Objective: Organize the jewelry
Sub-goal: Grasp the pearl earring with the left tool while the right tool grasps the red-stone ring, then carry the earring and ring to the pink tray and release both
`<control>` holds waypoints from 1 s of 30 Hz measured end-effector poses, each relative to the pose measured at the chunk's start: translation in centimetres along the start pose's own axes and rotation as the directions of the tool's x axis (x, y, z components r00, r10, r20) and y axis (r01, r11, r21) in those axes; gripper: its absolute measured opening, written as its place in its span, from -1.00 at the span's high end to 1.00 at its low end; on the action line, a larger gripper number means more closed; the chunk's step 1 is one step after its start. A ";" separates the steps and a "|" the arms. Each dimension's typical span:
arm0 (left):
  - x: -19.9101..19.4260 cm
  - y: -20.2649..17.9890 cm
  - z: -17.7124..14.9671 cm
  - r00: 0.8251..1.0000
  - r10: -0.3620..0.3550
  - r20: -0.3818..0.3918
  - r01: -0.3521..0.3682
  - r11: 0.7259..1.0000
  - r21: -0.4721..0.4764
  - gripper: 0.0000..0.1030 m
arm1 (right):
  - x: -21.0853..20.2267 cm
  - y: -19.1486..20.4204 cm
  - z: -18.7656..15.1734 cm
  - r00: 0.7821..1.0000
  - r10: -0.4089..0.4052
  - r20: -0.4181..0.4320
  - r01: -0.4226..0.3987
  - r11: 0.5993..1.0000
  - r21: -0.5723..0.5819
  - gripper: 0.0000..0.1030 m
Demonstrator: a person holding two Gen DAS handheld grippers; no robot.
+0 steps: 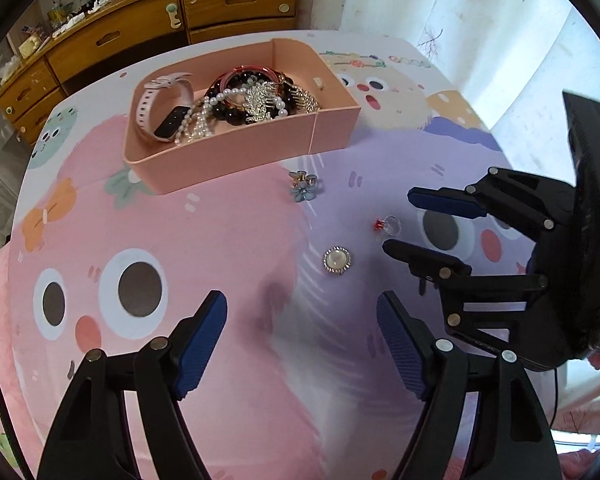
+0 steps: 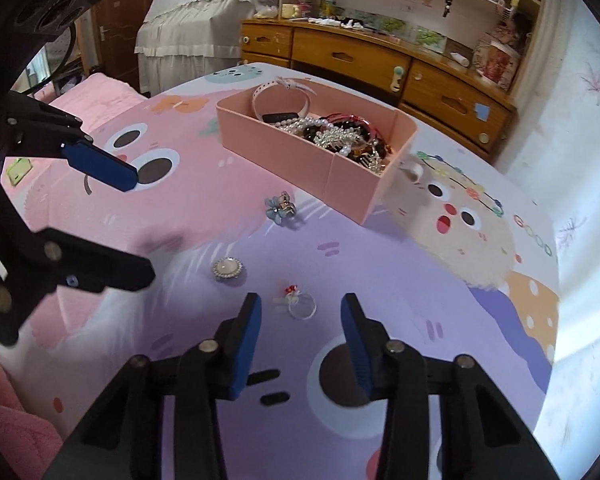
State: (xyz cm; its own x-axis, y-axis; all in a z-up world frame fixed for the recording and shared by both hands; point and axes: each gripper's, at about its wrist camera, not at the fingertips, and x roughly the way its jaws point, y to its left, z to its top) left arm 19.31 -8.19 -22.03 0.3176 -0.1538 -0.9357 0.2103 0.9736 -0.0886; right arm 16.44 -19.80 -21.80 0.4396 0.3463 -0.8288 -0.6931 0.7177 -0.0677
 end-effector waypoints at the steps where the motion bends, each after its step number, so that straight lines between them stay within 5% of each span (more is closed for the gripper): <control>1: 0.3 -0.1 0.1 1.000 0.002 -0.005 -0.002 1.000 0.003 -0.46 | 0.2 -0.1 0.1 1.000 0.009 0.002 -0.009 1.000 -0.001 0.25; 9: 2.2 -1.2 1.2 1.000 -0.003 0.009 0.003 1.000 0.023 -0.15 | 1.0 -0.5 -0.3 0.996 0.084 -0.011 -0.084 0.996 -0.017 0.65; 14: 3.0 -1.9 1.7 1.000 -0.014 0.011 0.013 0.999 0.044 0.10 | 0.6 -0.5 -0.3 0.995 0.103 -0.009 -0.103 0.994 -0.036 0.70; 20: 3.8 -2.9 1.7 1.000 0.001 0.018 -0.002 0.996 0.091 0.71 | 0.3 -0.9 -0.8 0.993 0.114 -0.013 -0.115 0.993 -0.019 0.70; 30: 3.2 -2.3 1.9 0.999 -0.030 0.020 0.030 0.999 0.015 0.83 | -0.9 -1.6 -1.7 0.989 0.147 -0.007 -0.146 0.988 0.047 0.71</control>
State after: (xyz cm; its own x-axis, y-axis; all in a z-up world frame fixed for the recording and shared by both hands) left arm 21.62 -11.26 -24.19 0.3292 -0.1864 -0.9257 0.2332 0.9660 -0.1116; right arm 16.17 -22.33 -21.88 0.3294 0.4438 -0.8334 -0.7226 0.6867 0.0801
